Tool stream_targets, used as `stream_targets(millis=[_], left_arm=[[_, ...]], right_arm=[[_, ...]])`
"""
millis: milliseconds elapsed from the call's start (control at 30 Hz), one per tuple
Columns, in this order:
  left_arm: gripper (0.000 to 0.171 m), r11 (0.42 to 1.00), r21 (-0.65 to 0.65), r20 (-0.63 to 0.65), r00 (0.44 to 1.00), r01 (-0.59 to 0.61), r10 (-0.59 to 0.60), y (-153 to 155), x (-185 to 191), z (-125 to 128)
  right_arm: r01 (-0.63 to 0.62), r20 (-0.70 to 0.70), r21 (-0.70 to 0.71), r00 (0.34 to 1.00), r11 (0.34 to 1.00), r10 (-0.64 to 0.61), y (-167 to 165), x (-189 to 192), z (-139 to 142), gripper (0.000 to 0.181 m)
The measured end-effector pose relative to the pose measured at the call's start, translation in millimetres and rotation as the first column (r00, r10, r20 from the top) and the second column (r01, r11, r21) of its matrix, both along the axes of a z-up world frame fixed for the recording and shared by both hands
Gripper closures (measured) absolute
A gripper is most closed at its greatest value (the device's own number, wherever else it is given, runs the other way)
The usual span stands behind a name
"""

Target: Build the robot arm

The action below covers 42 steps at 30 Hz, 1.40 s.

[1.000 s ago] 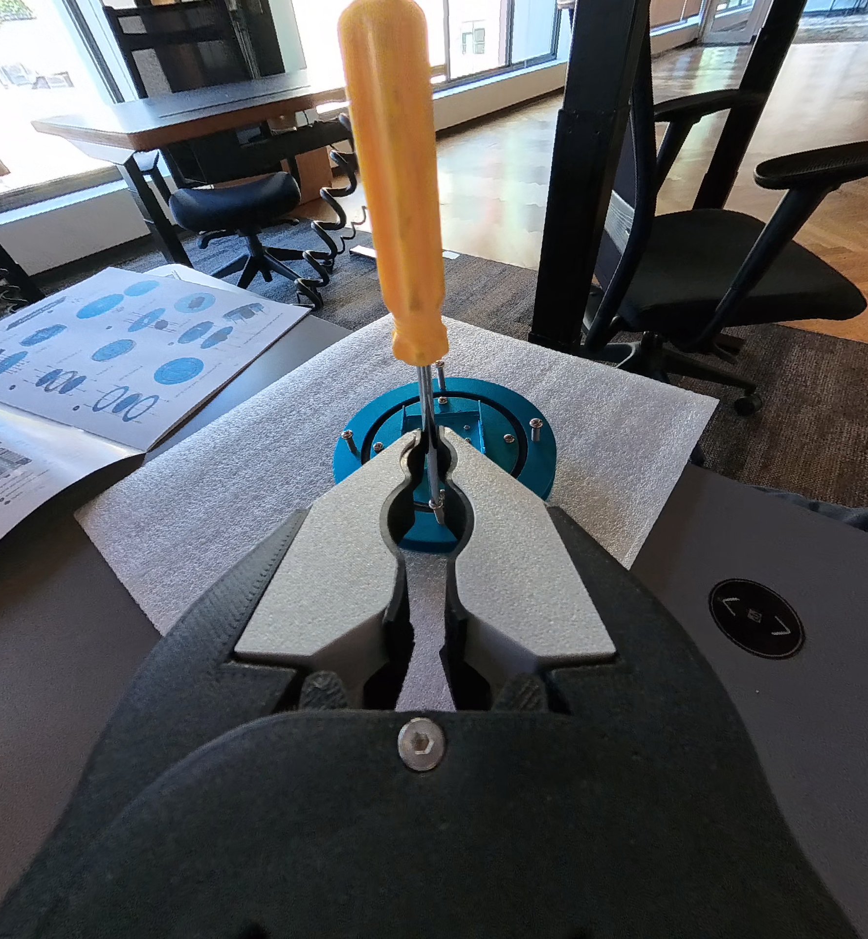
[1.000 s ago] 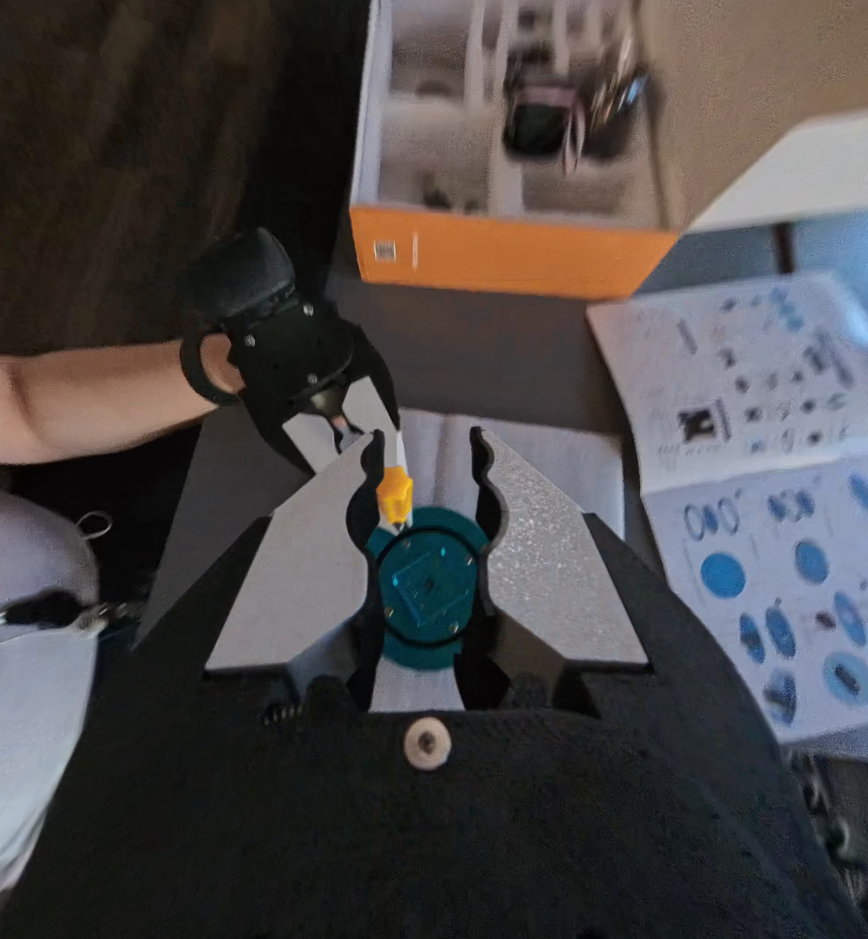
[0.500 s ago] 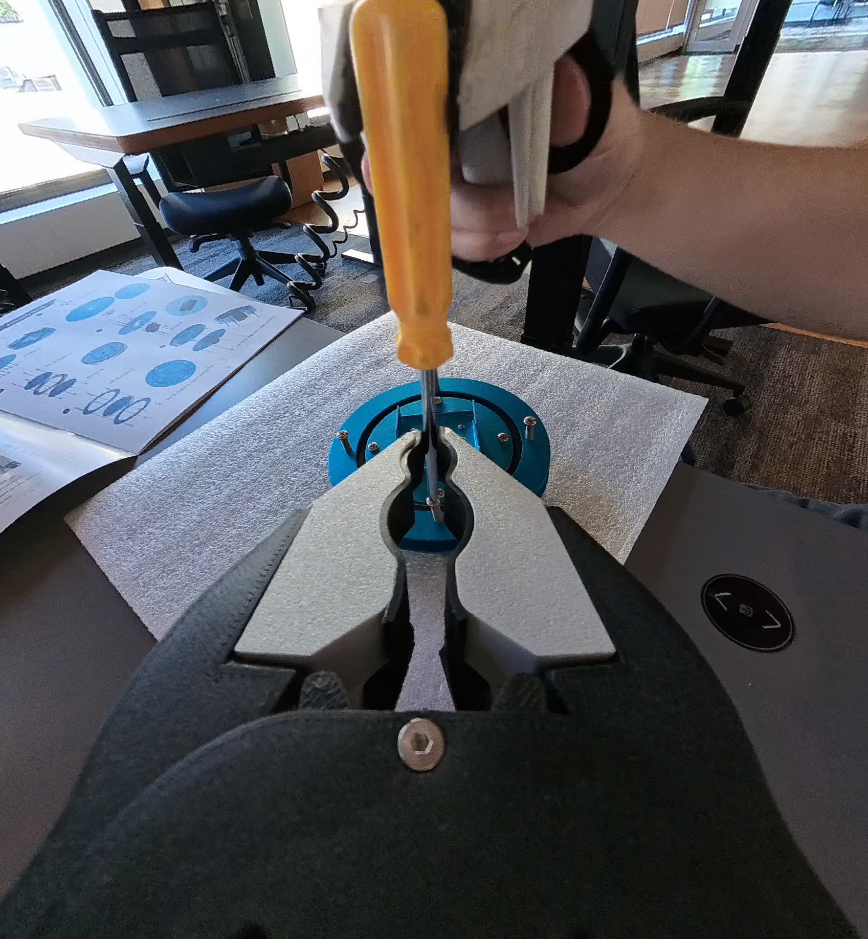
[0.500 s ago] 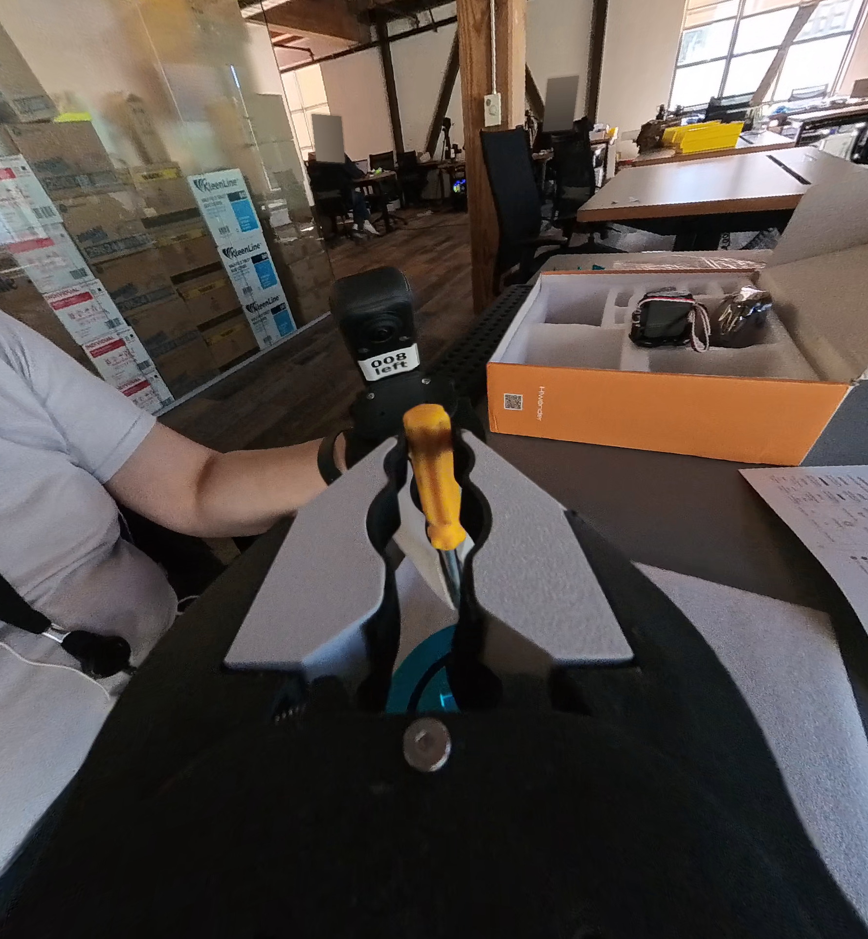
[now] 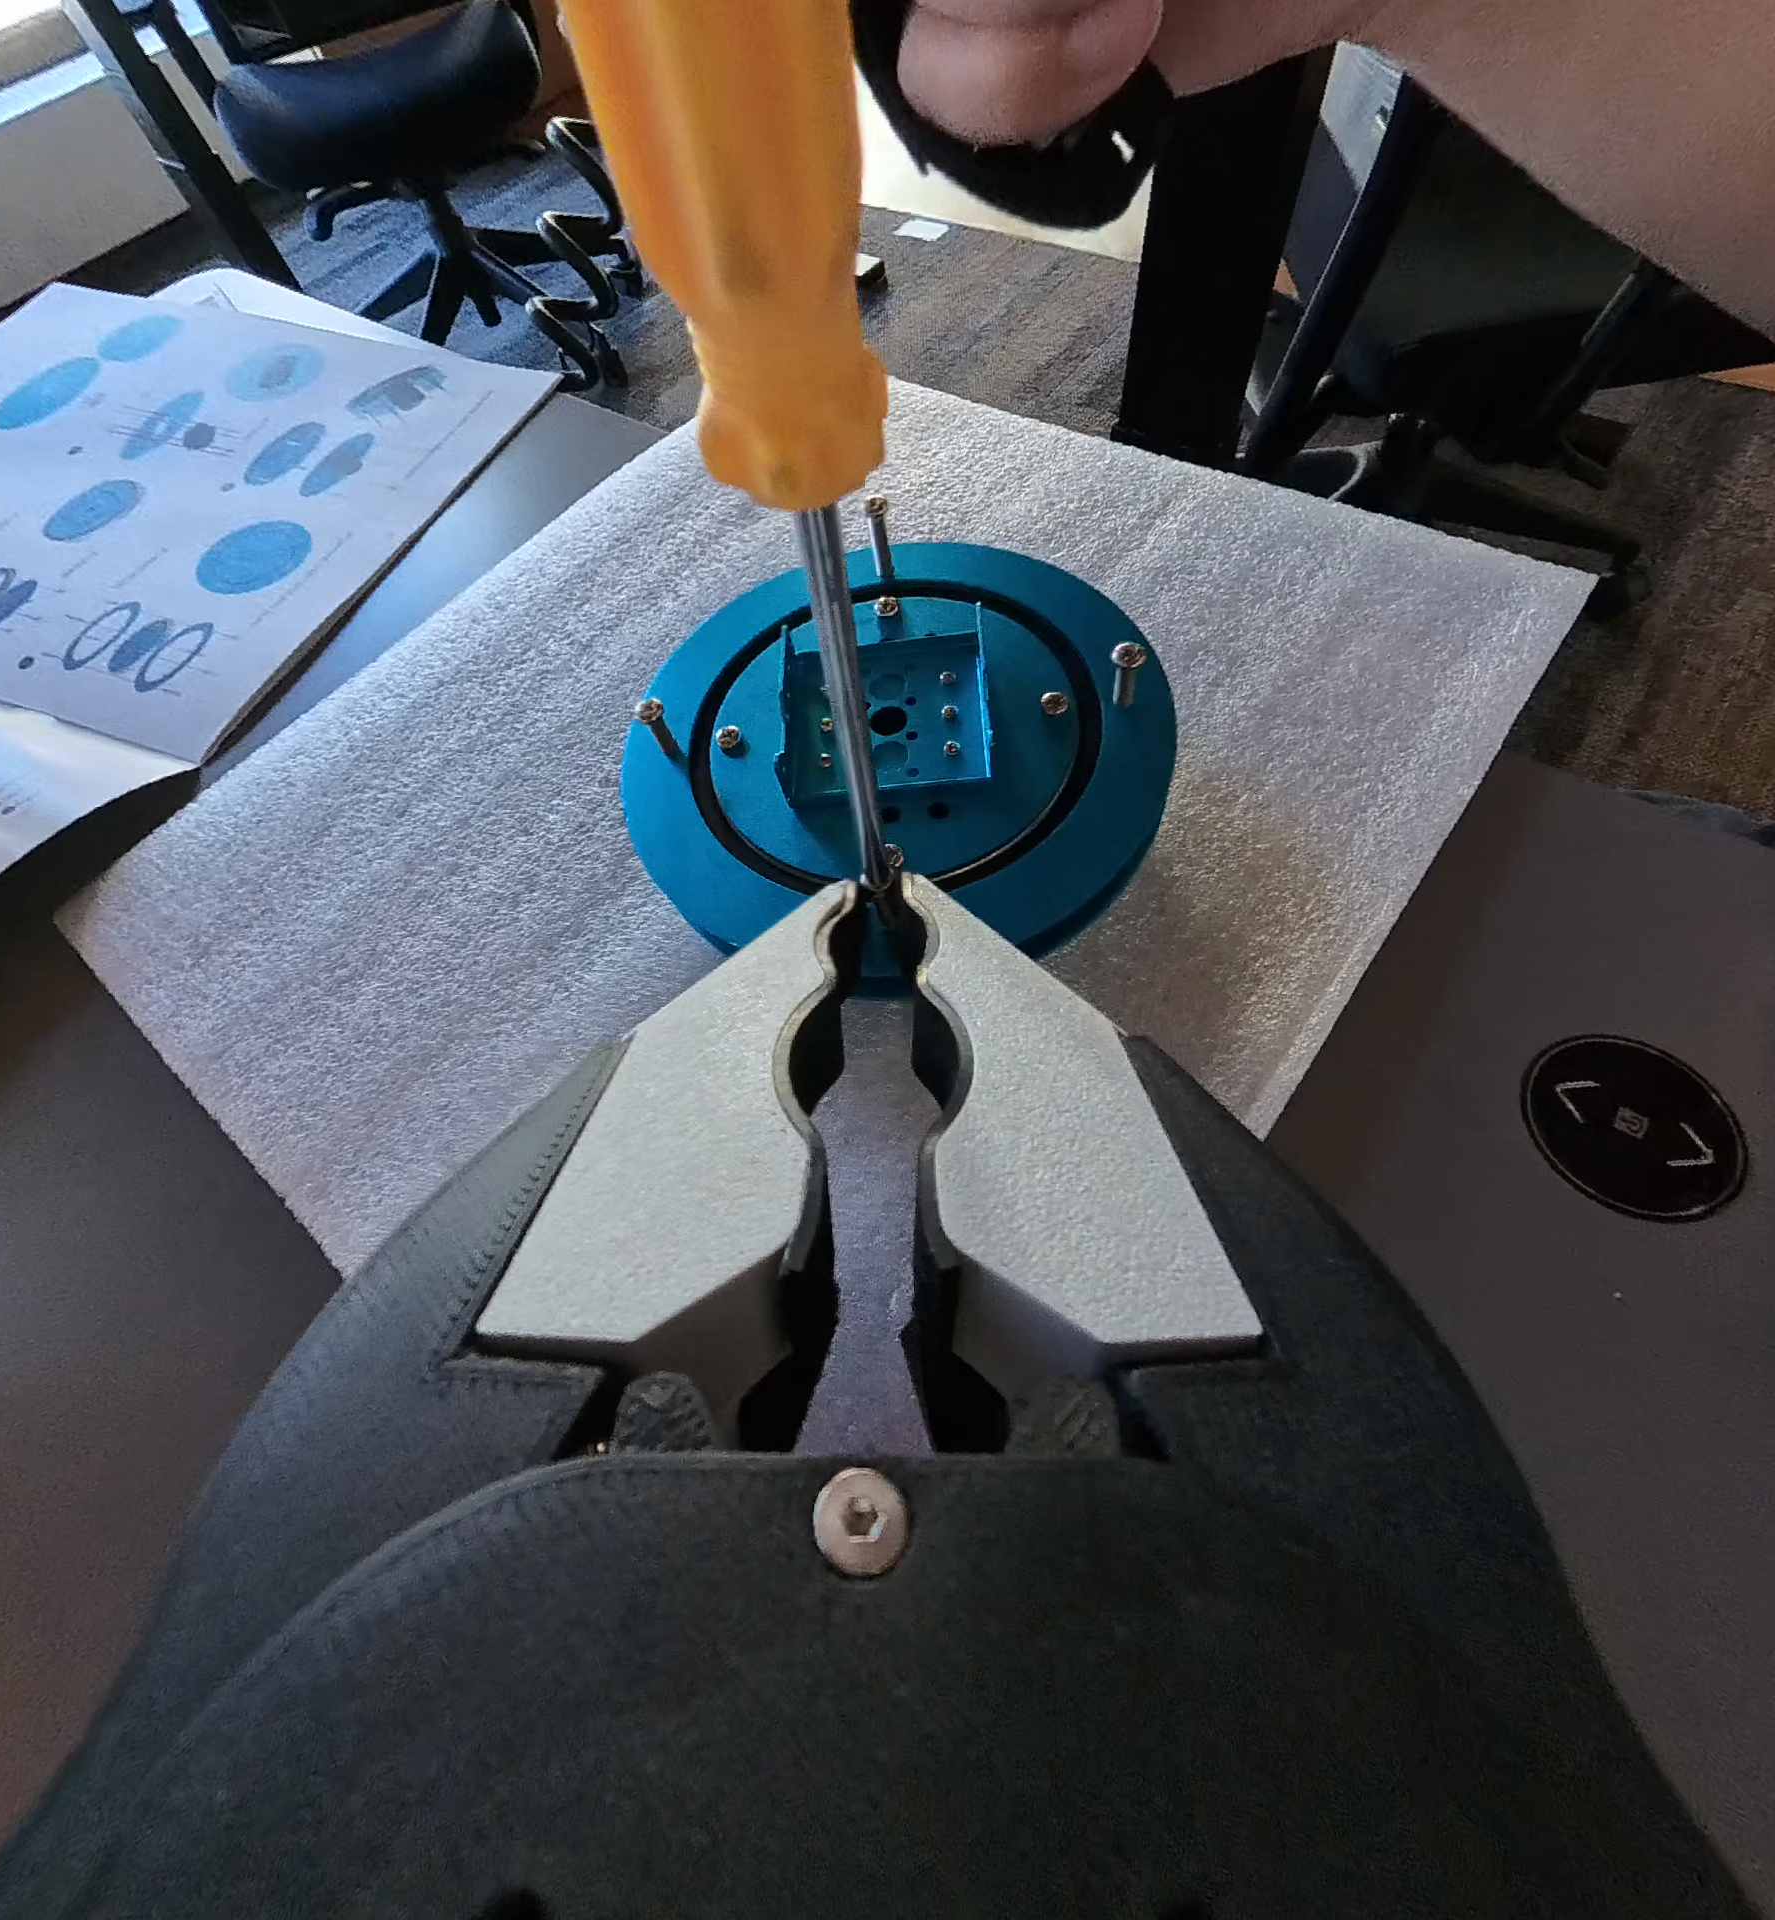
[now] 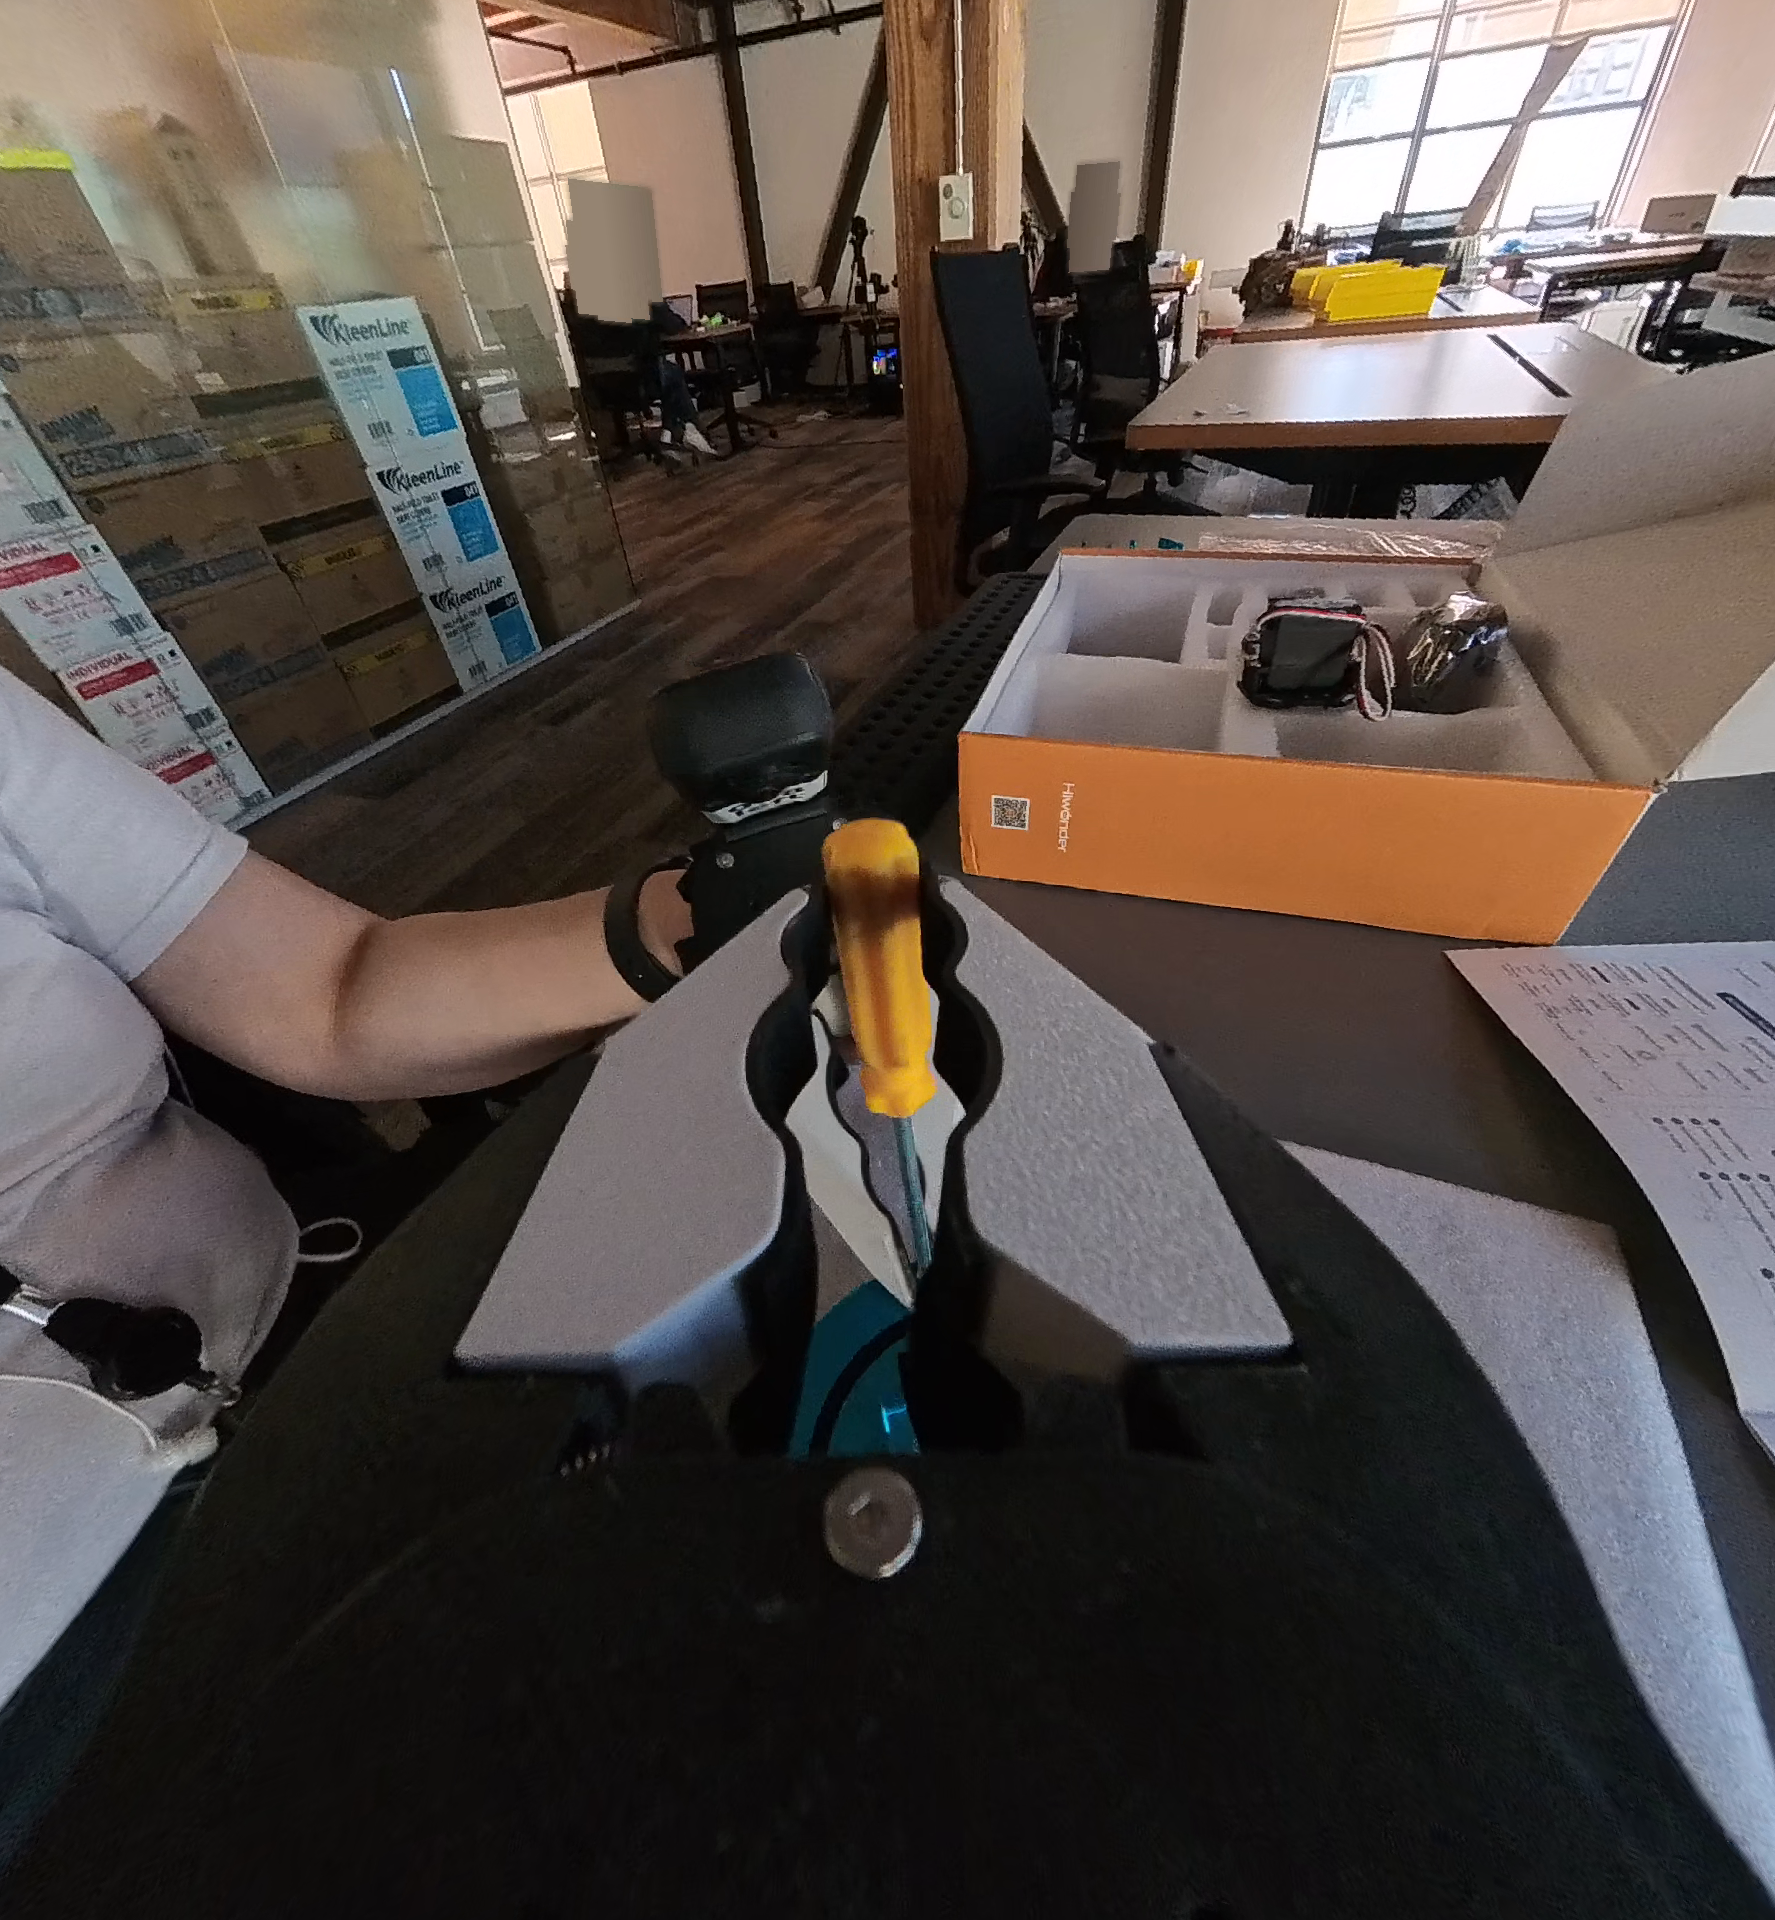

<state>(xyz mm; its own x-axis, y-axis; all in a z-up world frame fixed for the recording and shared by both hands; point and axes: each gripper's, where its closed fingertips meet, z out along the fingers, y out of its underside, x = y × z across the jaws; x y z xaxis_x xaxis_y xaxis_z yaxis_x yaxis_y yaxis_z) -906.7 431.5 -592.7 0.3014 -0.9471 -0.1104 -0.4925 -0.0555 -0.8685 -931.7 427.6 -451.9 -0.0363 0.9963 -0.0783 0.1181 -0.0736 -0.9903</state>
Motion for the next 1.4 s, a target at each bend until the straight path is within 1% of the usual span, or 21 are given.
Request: stream_targets(millis=[133, 267, 333, 400, 467, 533, 633, 667, 733, 800, 833, 867, 900, 933, 1000, 1100, 1167, 1233, 1333, 1367, 1400], left_arm=[[0.168, 1.000, 0.007, -0.004, 1.000, 0.010, -0.010, -2, 0, -1], [0.168, 1.000, 0.018, -0.006, 1.000, 0.005, -0.004, -1, 0, -1], [0.168, 1.000, 0.019, -0.006, 1.000, 0.002, -0.002, -1, 0, -1], [0.168, 1.000, 0.017, -0.005, 1.000, 0.002, -0.002, -1, 0, -1], [0.168, 1.000, 0.016, -0.005, 1.000, 0.003, -0.003, -1, 0, -1], [0.169, 1.000, 0.017, -0.004, 1.000, 0.003, -0.003, -1, 0, -1], [0.169, 1.000, 0.016, -0.004, 1.000, 0.004, -0.004, -1, 1, -1], [0.169, 1.000, 0.014, -0.004, 1.000, 0.005, -0.005, -1, 1, -1], [0.169, 1.000, 0.016, -0.005, 1.000, 0.006, -0.006, -1, 1, -1], [0.169, 1.000, 0.019, -0.005, 1.000, 0.007, -0.007, -2, 1, -1], [0.169, 1.000, 0.017, -0.005, 1.000, 0.007, -0.007, -2, 1, -1], [0.169, 1.000, 0.015, -0.004, 1.000, 0.008, -0.008, -2, 1, -1], [0.169, 1.000, 0.013, -0.003, 1.000, 0.010, -0.010, -2, 1, -1], [0.169, 1.000, 0.013, -0.003, 1.000, 0.011, -0.011, -2, 1, -1], [0.169, 1.000, 0.014, -0.002, 1.000, 0.008, -0.008, -2, 1, -1], [0.168, 1.000, 0.017, -0.004, 1.000, 0.005, -0.005, -2, 1, -1], [0.169, 1.000, 0.020, -0.005, 1.000, 0.004, -0.004, -2, 1, -1], [0.168, 1.000, 0.024, -0.006, 1.000, 0.003, -0.002, -1, 1, -1], [0.167, 1.000, 0.026, -0.004, 1.000, -0.014, 0.014, 1, -1, -1], [0.160, 1.000, 0.019, 0.000, 1.000, -0.019, 0.019, 1, -1, 0], [0.148, 1.000, 0.008, 0.016, 1.000, -0.019, 0.019, 0, -2, 3]], right_arm=[[0.049, -0.031, -0.003, 0.998, 0.999, -0.049, 3, 3, 0, 0.166], [0.234, -0.034, 0.039, 0.972, 0.971, -0.233, 11, 10, 0, 0.166], [0.367, -0.055, 0.081, 0.930, 0.927, -0.364, 10, 11, 0, 0.166], [0.520, -0.096, 0.078, 0.853, 0.851, -0.513, 10, 14, 0, 0.166], [0.604, -0.146, 0.063, 0.793, 0.794, -0.592, 7, 16, 1, 0.166], [0.592, -0.156, 0.062, 0.801, 0.804, -0.578, 3, 13, 2, 0.166], [0.502, -0.119, 0.068, 0.862, 0.862, -0.492, 1, 6, 1, 0.165], [0.471, -0.107, 0.066, 0.880, 0.879, -0.463, 2, 4, 0, 0.160], [0.400, -0.101, 0.046, 0.913, 0.915, -0.394, 4, 0, 2, 0.139], [0.297, -0.100, 0.016, 0.951, 0.955, -0.294, 2, -7, 4, 0.135], [0.253, -0.075, 0.001, 0.965, 0.967, -0.252, 1, -11, 2, 0.137], [0.187, -0.034, -0.010, 0.982, 0.982, -0.187, -5, -14, -3, 0.158], [0.143, -0.023, -0.002, 0.989, 0.990, -0.143, -9, -17, -4, 0.165], [0.144, -0.013, 0.034, 0.990, 0.989, -0.143, -8, -18, -4, 0.165], [0.179, 0.004, 0.110, 0.984, 0.978, -0.181, -6, -18, -4, 0.166], [0.289, 0.000, 0.113, 0.957, 0.951, -0.291, 4, -12, -4, 0.165], [0.425, -0.021, 0.093, 0.905, 0.900, -0.425, 15, -3, -3, 0.165], [0.556, -0.072, 0.081, 0.831, 0.827, -0.552, 20, 5, -3, 0.165], [0.655, -0.111, 0.135, 0.756, 0.743, -0.646, 17, 10, -3, 0.165], [0.668, -0.109, 0.152, 0.744, 0.728, -0.660, 16, 10, -3, 0.165], [0.676, -0.105, 0.159, 0.736, 0.720, -0.668, 16, 10, -3, 0.165]])
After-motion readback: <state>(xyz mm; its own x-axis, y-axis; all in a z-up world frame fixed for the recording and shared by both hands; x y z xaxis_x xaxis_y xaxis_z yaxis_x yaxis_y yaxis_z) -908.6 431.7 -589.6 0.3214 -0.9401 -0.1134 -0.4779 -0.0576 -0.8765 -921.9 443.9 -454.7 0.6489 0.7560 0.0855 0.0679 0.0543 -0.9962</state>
